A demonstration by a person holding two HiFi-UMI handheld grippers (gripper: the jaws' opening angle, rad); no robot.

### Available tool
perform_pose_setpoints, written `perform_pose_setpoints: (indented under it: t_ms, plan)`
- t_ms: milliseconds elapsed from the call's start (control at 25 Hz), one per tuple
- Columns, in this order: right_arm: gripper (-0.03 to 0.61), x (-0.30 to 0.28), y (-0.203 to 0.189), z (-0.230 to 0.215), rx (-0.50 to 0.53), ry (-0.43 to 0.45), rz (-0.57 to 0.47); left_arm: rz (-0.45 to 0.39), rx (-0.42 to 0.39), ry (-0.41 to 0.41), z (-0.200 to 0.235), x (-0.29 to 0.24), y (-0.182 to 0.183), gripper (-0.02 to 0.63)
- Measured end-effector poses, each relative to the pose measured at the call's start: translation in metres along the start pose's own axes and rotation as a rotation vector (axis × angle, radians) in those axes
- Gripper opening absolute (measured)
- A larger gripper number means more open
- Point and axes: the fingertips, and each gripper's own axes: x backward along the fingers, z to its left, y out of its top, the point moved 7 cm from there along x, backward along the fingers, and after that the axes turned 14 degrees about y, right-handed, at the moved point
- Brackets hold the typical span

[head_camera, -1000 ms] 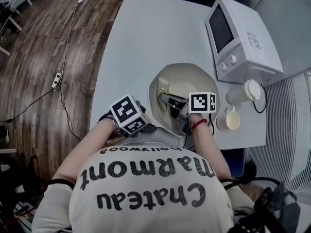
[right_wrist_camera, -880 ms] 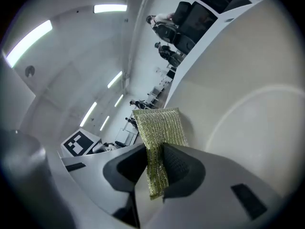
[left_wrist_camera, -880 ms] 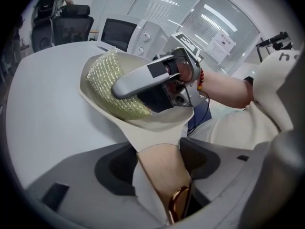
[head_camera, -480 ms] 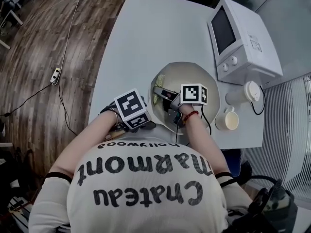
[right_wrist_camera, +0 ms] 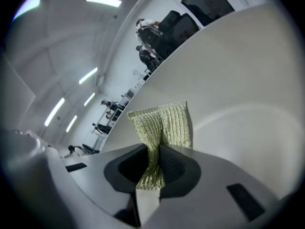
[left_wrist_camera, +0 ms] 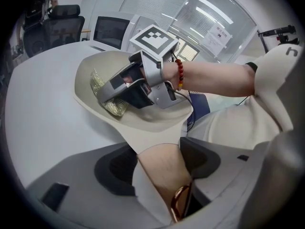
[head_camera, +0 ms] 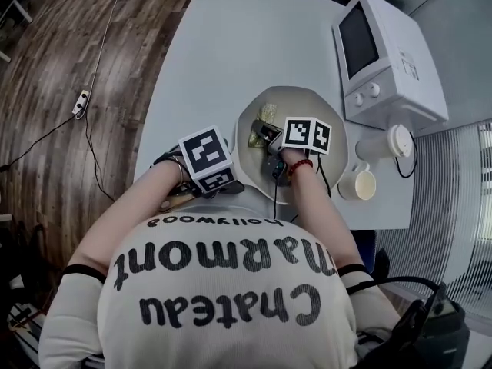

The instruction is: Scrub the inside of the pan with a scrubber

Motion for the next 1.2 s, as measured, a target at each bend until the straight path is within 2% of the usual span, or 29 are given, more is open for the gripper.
perform_pose_setpoints:
  t_ms: [120, 400, 520, 720, 960, 1200]
  plan:
    - [0.064, 0.002, 0.0, 0.0, 0.092, -0.13, 0.041, -0.007, 0.005, -0.003, -0.001, 0.001, -0.002, 0.298]
    - [0.063, 0.03, 0.01, -0.013, 0.085, -0.242, -0.01, -0.035, 0.03, 0.014, 0.0, 0.004, -0.004, 0.296]
    - [0.063, 0.056, 0.011, -0.024, 0.059, -0.301, -0.071, -0.036, 0.034, 0.017, -0.002, 0.005, -0.007, 0.295]
    - [0.063, 0.087, 0.015, -0.041, -0.033, -0.309, -0.151, -0.03, 0.046, 0.03, -0.003, 0.007, -0.007, 0.293]
    - [0.062, 0.121, 0.021, -0.056, -0.117, -0.434, -0.234, -0.036, 0.054, 0.046, -0.002, 0.003, -0.002, 0.291]
    - [0.063, 0.145, 0.025, -0.056, -0.08, -0.549, -0.333, -0.039, 0.075, 0.054, -0.003, -0.005, 0.003, 0.287]
